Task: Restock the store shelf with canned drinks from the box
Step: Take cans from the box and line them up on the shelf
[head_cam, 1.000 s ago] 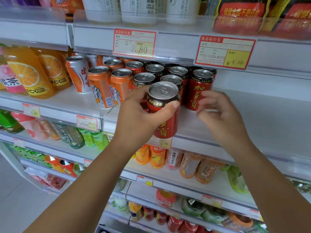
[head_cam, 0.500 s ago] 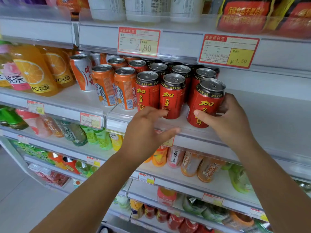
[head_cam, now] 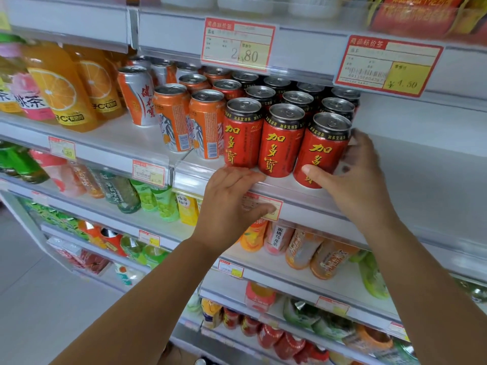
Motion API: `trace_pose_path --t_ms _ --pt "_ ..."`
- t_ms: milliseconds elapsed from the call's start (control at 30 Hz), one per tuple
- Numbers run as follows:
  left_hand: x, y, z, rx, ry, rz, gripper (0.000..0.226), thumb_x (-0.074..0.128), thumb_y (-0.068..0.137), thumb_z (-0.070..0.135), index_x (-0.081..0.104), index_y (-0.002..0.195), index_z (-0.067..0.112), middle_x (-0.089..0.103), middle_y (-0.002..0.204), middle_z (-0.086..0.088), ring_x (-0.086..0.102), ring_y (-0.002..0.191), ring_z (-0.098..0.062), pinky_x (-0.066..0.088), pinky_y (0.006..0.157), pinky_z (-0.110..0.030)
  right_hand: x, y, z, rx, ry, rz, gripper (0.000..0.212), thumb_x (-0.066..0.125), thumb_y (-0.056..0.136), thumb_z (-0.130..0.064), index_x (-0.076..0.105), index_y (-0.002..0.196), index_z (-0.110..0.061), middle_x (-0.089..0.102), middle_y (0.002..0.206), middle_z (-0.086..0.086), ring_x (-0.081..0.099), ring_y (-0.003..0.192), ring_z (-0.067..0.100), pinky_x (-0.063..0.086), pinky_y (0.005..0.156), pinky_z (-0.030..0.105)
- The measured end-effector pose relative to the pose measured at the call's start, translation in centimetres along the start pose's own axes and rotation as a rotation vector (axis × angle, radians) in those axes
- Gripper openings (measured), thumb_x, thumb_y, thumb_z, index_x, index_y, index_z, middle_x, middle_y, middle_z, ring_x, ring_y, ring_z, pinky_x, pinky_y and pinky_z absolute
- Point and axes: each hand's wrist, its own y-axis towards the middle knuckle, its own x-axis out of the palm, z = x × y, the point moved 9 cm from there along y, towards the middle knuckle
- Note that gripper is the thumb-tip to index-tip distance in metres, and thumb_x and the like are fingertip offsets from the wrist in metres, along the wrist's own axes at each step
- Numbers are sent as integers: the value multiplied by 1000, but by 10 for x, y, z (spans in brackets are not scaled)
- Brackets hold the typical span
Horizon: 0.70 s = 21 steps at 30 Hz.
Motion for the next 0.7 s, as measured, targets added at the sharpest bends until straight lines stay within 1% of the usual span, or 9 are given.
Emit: trace_pose_path --t_ms 33,100,167,267,367,467,533,600,700 --pt "-6 -4 1 -4 -39 23 52 74 76 46 67 118 14 67 119 -1 55 118 -22 40 105 -45 -11 -10 -8 -72 36 111 72 79 74 -40 37 133 -39 50 129 -3 51 112 8 43 97 29" --pt "-27 -20 1 3 -52 116 45 75 82 33 66 120 11 64 126 -4 53 126 -24 36 111 -47 -26 -40 -27 -287 147 301 51 72 84 -25 44 126 -30 54 116 11 56 104 19 47 95 36" --pt "-51 -50 -5 15 25 181 33 74 86 24 69 115 9 65 123 -7 56 121 -26 40 107 -41 -13 -76 -37 -437 251 263 39 63 88 -10 46 119 -28 55 102 15 56 91 28 49 85 40" --pt "-63 -123 -54 -165 76 99 24 65 90 21 70 111 9 67 114 -6 60 108 -25 47 95 -35 52 -126 -32 -431 315 -72 35 57 89 -15 49 115 -37 56 95 4 57 85 17 48 77 27" --pt "-53 -232 -134 -610 122 -123 30 60 90 29 66 117 18 63 121 -2 55 114 -23 49 94 -38 150 -178 -2 -270 250 -499 19 53 89 -28 54 107 -34 58 94 -11 59 84 7 47 72 16" --pt "-40 -373 -185 -1124 128 -339 40 65 89 28 58 128 23 54 132 1 49 122 -23 44 97 -35 247 -239 50 -160 69 -831 11 53 90 -25 56 99 -32 56 93 -14 60 84 5 49 71 19" --pt "-30 -469 -195 -1403 85 -462 48 63 89 31 51 135 23 48 136 2 48 123 -23 46 96 -36 306 -283 101 -60 -57 -1002 23 58 90 -18 54 98 -39 56 99 -18 59 92 1 50 75 21" --pt "-13 -552 -197 -1592 35 -559 53 62 89 31 47 139 23 45 139 0 49 123 -25 45 98 -37 361 -328 153 53 -157 -1157 27 60 90 -16 53 100 -41 56 104 -18 59 99 3 49 79 22" --pt "22 -656 -205 -1792 -34 -662 55 60 90 30 43 142 22 43 143 -3 47 126 -26 41 102 -36 441 -388 232 160 -303 -1300 24 60 91 -14 58 111 -27 59 106 -7 61 97 14 48 79 27"
